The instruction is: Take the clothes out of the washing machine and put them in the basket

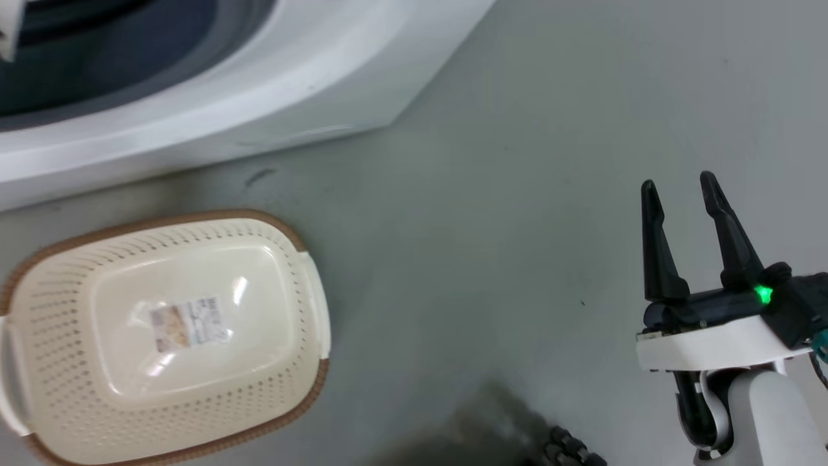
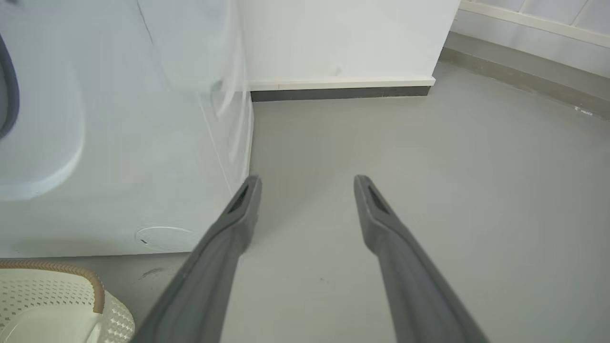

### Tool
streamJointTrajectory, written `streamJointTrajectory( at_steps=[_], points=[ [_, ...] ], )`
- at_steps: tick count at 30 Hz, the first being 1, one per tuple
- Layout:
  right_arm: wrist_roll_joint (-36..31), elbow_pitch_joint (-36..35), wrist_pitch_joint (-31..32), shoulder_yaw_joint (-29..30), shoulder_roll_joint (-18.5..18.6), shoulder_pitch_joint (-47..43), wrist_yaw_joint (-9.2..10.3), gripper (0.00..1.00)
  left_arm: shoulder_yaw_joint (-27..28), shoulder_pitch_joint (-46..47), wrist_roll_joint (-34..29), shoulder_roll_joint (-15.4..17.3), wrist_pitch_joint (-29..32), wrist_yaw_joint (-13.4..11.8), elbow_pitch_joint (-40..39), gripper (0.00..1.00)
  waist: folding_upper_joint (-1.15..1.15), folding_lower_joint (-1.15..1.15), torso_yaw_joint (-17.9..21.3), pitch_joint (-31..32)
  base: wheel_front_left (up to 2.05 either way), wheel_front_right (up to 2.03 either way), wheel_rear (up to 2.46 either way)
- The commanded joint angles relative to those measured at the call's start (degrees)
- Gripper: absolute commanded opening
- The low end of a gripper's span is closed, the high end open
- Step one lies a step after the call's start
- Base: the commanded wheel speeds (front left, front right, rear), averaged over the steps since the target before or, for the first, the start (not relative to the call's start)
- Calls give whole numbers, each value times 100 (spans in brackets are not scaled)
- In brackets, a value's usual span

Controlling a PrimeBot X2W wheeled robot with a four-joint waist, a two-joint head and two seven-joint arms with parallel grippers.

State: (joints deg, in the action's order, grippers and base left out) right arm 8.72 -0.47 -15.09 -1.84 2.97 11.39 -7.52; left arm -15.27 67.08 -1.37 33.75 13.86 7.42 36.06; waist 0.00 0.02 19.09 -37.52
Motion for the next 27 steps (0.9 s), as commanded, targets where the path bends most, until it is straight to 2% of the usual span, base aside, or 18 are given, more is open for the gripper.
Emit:
streamJointTrajectory(
  at_steps=[1,10,14,18,24,25,26,27],
  points=[
    [85,-38,-12,-67,-17,112,6,100,-122,361,67,166,255,-1,112,100,0,-2,385,-511,0,0,0],
    [323,-57,-12,-477,-16,71,6,100,-1232,1858,763,1151,1650,-5,446,100,0,-2,771,-1000,0,0,0],
    [401,-112,-12,-638,-15,62,6,100,-1488,2231,1042,1503,2123,-4,505,100,0,-2,885,-1151,0,0,0],
    [463,-176,-12,-749,-15,45,6,100,-1629,2408,1297,1724,2558,-4,562,100,0,-2,952,-1266,0,0,0],
    [428,-222,-12,-820,-14,1,6,100,-1688,2433,1553,1816,2903,-19,617,100,0,-2,945,-1343,0,0,0],
    [417,-237,-12,-817,-14,5,6,100,-1699,2410,1568,1810,2935,-17,640,83,0,-2,939,-1355,0,0,0],
    [424,-257,-12,-805,-14,11,6,100,-1706,2394,1596,1805,2976,-18,662,27,0,-2,933,-1363,0,0,0],
    [444,-277,-12,-791,-14,16,6,100,-1700,2372,1636,1795,3014,-19,689,0,0,-2,931,-1368,0,0,0]
  ],
)
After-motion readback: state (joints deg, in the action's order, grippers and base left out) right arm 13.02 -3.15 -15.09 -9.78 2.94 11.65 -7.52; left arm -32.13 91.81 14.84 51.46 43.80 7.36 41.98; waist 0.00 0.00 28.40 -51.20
